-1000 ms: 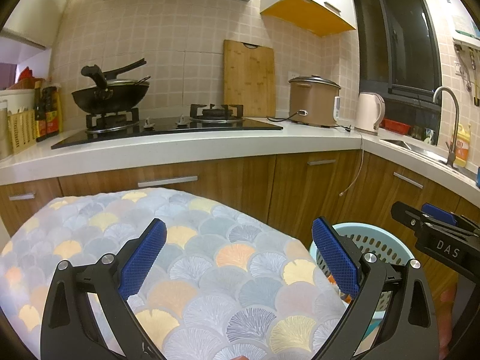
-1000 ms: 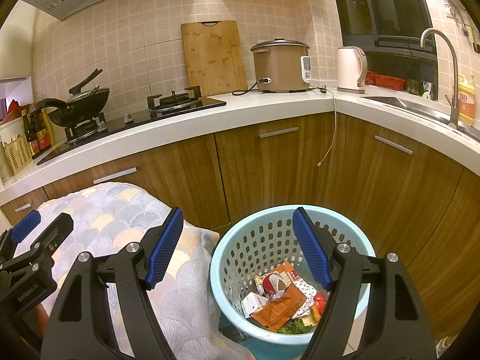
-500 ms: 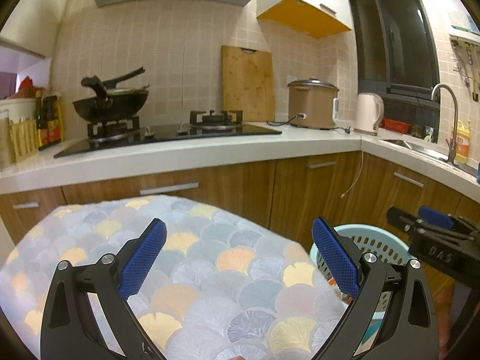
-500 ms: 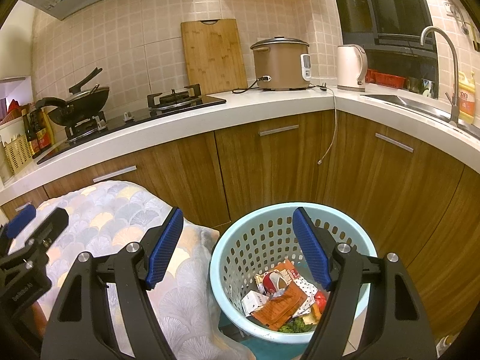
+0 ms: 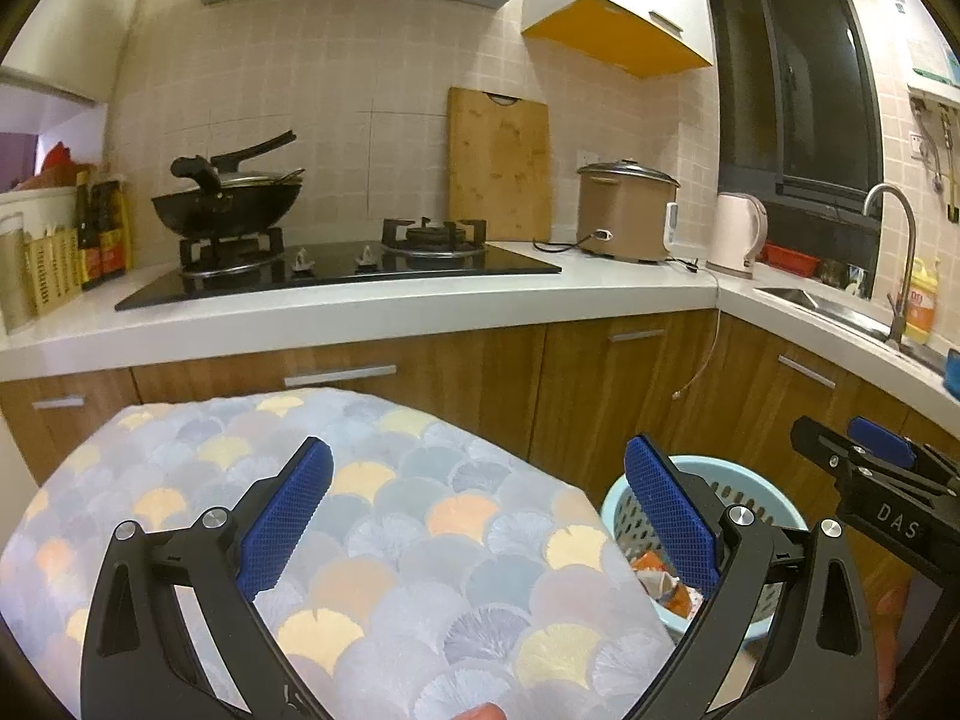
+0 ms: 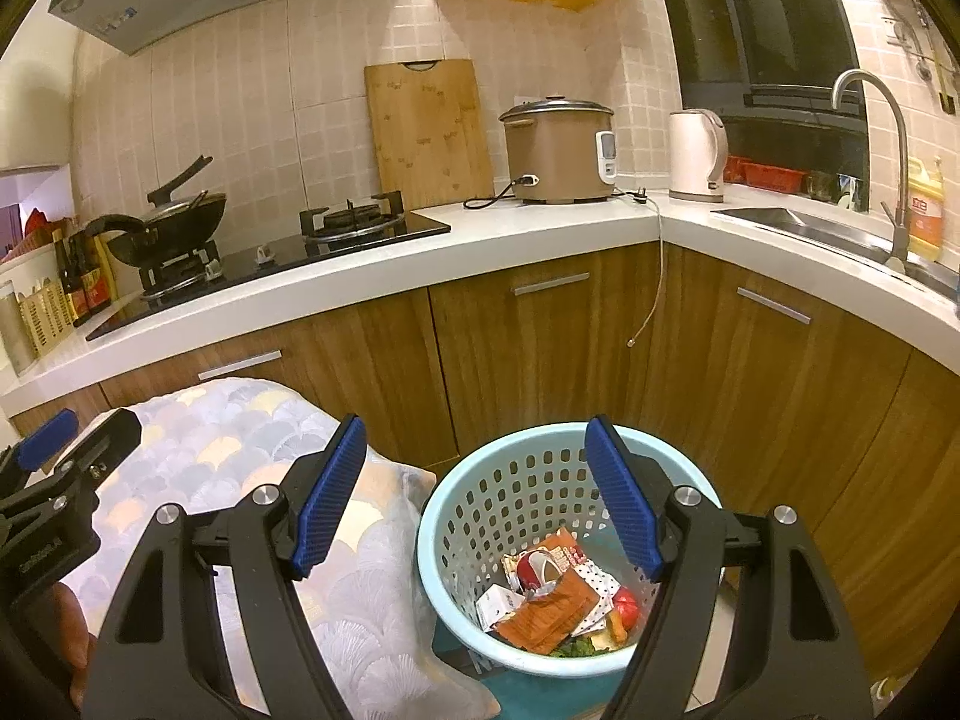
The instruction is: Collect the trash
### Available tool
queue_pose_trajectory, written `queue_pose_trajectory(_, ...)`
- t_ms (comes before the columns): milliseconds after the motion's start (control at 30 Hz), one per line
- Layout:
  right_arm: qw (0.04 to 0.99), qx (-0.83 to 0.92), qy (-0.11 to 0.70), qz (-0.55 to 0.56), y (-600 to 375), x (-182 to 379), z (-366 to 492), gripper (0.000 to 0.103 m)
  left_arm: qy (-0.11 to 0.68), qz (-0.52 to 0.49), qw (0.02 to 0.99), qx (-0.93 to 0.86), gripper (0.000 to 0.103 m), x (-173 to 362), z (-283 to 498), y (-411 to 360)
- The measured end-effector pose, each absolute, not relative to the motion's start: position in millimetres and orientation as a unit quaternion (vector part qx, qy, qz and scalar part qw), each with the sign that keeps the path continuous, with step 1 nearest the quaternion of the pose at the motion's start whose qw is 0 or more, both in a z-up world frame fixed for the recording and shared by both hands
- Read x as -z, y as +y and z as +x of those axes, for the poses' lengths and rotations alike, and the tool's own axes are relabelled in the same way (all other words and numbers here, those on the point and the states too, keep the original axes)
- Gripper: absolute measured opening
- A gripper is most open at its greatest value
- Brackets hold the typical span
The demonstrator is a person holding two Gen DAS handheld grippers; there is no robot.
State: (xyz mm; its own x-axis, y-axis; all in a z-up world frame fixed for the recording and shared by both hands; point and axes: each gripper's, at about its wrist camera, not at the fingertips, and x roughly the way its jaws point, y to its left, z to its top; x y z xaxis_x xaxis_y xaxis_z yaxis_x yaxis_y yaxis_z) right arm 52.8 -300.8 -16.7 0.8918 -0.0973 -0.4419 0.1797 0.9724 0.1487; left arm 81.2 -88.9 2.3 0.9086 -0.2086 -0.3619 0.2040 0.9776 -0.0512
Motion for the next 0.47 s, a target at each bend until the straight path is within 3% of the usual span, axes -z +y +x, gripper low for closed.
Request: queue_pose_trajectory(467,0.97,0.055,0.216,0.101,-315,1,22,0.071,0.178,-0.013,0.979,0.101,0.095,-21,48,-98)
